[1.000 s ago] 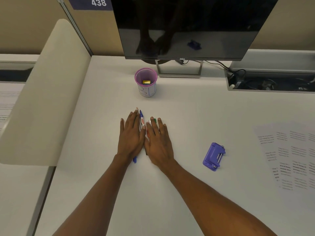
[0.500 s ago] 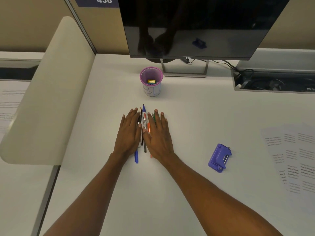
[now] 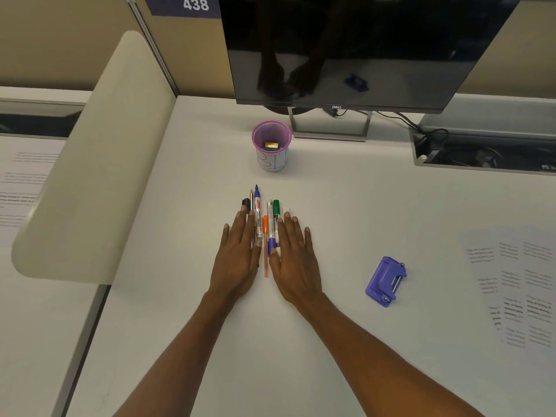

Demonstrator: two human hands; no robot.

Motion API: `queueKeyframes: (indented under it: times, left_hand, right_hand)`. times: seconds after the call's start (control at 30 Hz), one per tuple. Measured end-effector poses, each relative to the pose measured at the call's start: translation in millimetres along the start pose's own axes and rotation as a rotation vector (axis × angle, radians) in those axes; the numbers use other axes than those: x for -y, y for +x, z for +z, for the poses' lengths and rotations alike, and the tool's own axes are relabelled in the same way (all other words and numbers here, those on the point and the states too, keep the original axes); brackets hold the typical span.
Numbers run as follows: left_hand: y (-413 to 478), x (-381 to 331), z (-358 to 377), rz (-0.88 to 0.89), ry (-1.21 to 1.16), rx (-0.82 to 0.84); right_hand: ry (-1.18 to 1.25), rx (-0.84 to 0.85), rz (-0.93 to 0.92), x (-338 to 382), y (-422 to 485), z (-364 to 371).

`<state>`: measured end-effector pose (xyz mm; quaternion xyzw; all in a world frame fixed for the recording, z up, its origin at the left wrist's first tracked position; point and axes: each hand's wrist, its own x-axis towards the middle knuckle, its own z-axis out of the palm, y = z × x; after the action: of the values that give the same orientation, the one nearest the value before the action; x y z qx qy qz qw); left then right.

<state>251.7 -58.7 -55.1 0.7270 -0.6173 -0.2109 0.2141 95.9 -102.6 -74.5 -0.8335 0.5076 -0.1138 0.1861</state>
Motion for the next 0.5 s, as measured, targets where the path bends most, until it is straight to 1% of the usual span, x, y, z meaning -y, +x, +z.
queueKeyframes:
  times: [0.07,0.13,0.37,0.5]
  left_hand:
    - [5.3,2.7,-0.5,0.020,0.110,0.073]
    - [11.9,5.4,-2.6,0.022,0.146,0.117]
    - [31.0,10.2,-10.7,0.014,0.164,0.144]
    - [30.3,7.7,-10.8,0.000,0.166,0.126]
  right_hand:
    - [-0.054,0.013,-0.002,3.7,3.3,0.2]
    - [-0.075,0.023,0.015,10.0,8.0,0.9]
    - [-0.065,0.041,0.052,21.5,22.9,5.2]
    - [-0.064,0.038,0.057,20.0,25.1,4.9]
